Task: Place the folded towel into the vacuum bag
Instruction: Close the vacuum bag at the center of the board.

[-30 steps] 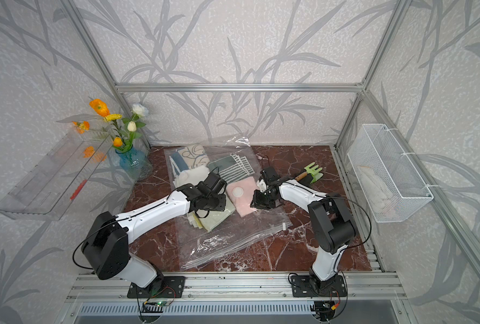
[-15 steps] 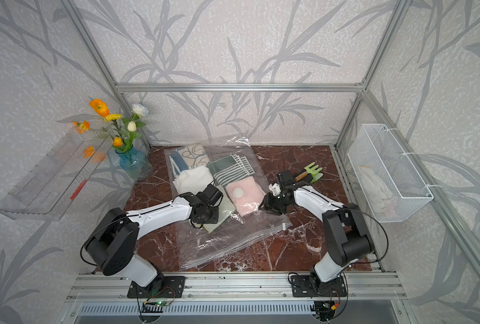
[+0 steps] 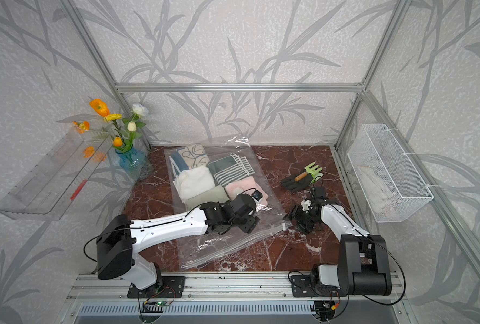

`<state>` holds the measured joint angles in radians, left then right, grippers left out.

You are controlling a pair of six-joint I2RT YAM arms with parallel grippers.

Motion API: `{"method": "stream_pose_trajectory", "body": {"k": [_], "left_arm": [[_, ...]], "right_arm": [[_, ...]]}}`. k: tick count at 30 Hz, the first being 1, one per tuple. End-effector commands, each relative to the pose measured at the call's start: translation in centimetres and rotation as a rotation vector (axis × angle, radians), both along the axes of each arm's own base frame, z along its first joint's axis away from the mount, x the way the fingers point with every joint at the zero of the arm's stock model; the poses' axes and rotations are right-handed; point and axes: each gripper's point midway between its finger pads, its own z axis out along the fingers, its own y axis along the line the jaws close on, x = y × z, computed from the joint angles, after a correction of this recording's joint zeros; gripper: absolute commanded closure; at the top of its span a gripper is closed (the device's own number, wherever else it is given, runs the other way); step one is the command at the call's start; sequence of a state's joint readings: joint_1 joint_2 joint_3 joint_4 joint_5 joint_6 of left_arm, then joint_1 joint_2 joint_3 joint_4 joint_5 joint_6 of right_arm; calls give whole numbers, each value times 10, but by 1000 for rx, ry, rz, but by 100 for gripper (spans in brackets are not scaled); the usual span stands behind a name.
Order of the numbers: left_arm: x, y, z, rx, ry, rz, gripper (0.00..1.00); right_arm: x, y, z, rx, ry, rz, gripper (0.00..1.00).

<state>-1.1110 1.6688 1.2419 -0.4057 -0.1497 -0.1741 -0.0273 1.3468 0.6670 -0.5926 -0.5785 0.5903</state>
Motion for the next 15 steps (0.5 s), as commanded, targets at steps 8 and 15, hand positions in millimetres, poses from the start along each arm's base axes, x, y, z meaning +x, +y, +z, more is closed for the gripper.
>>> {"method": "stream_pose_trajectory", "body": {"k": [8, 15], "left_arm": [[-7, -61, -43, 224, -140, -245, 24], [-4, -60, -67, 286, -174, -257, 24]], "right_arm": [[20, 9, -4, 120, -21, -140, 48], [24, 13, 0, 153, -31, -161, 74]]}}
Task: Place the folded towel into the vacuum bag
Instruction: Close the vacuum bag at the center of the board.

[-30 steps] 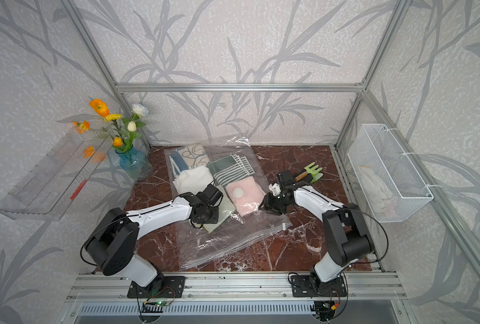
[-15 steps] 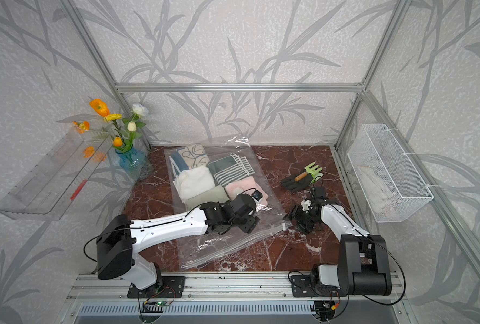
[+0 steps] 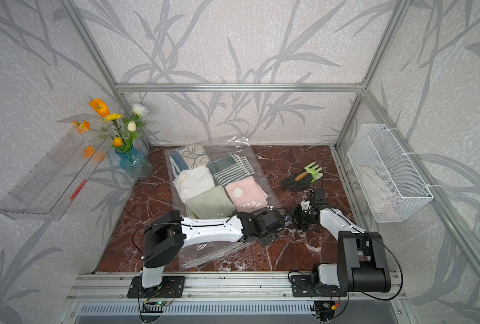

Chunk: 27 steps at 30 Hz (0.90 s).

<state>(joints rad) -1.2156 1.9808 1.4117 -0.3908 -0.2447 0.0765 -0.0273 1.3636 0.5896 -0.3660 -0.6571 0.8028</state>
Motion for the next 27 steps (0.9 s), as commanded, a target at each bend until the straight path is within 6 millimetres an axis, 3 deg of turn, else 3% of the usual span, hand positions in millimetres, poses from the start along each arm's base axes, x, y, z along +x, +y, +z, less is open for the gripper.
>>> {"method": "stream_pose_trajectory", "body": {"k": [1, 6, 12, 19, 21, 27], "left_arm": [[9, -3, 0, 23, -66, -7, 24], [9, -2, -5, 26, -88, -11, 24], [11, -2, -8, 28, -96, -2, 24], [0, -1, 28, -72, -59, 3, 19], [-4, -2, 29, -91, -40, -3, 19], [4, 5, -2, -2, -63, 20, 21]], "right_arm": [[6, 2, 5, 32, -21, -18, 77], [11, 5, 12, 54, -33, -23, 88], [15, 5, 21, 57, -56, -27, 91], [20, 5, 25, 58, -67, -29, 93], [22, 5, 28, 65, -73, -31, 94], [29, 8, 40, 91, -95, -37, 96]]}}
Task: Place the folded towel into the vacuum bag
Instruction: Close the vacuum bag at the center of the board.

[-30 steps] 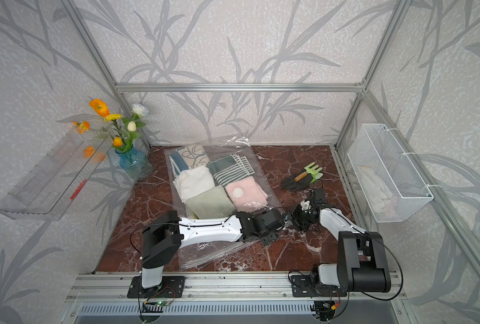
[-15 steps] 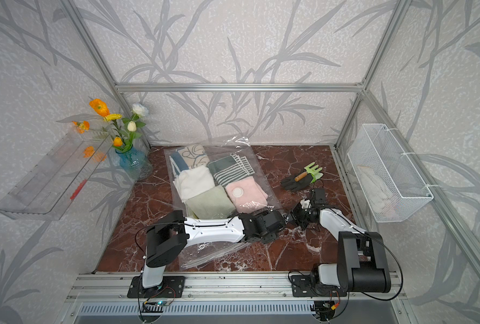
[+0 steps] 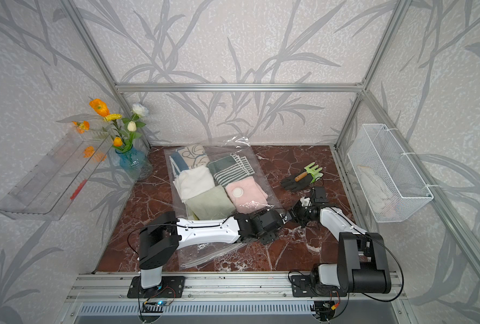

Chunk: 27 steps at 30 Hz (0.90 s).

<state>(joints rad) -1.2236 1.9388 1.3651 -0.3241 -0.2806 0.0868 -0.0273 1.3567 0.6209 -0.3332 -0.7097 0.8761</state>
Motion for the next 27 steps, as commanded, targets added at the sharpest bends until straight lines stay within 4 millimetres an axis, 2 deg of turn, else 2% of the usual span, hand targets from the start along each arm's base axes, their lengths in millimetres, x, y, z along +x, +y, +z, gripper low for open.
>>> {"method": "stream_pose_trajectory", "body": {"k": [1, 4, 7, 12, 16, 18, 22, 25, 27], "left_arm": [[7, 7, -16, 54, -39, 34, 21], [27, 15, -8, 65, -166, 106, 24], [39, 19, 2, 38, -255, 145, 24], [41, 19, -3, -6, -277, 143, 28], [42, 22, -3, -34, -270, 132, 38], [43, 22, -1, -56, -263, 128, 47], [47, 26, 7, -90, -258, 129, 79], [51, 35, 11, -114, -216, 140, 94], [52, 42, 14, -133, -170, 148, 100]], "right_arm": [[14, 2, 22, 25, -70, -5, 96], [14, 2, 24, 30, -72, -1, 96], [14, 2, 26, 30, -74, -5, 97], [17, 3, 30, 38, -85, -5, 97], [18, 4, 33, 38, -90, 2, 97], [19, 5, 34, 42, -95, 10, 96], [22, 8, 40, 43, -122, 57, 91], [28, 8, 55, 4, -182, 141, 80], [33, 7, 69, -32, -249, 199, 70]]}}
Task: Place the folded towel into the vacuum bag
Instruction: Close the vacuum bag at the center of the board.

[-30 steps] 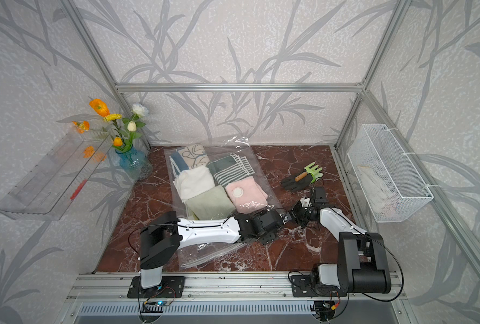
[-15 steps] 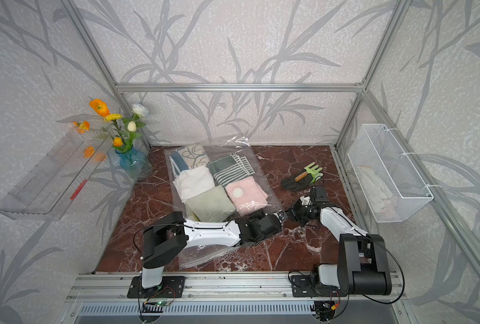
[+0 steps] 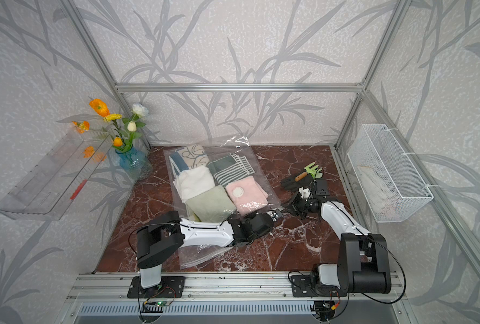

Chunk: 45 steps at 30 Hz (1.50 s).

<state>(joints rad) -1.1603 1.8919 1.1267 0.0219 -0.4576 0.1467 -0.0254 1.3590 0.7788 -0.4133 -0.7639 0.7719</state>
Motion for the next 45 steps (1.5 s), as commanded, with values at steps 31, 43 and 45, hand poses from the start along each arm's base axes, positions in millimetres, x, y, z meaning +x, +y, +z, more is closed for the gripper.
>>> {"method": "stream_pose_trajectory", "body": {"k": [31, 43, 45], "left_arm": [[-20, 91, 55, -292, 550, -275, 100], [-30, 89, 53, -261, 591, -349, 100], [-30, 89, 55, -261, 584, -353, 100]], "right_arm": [[-46, 91, 90, -663, -1234, 1012, 35], [-43, 105, 88, -597, -1230, 1101, 43], [-45, 107, 87, -576, -1228, 1113, 47]]}}
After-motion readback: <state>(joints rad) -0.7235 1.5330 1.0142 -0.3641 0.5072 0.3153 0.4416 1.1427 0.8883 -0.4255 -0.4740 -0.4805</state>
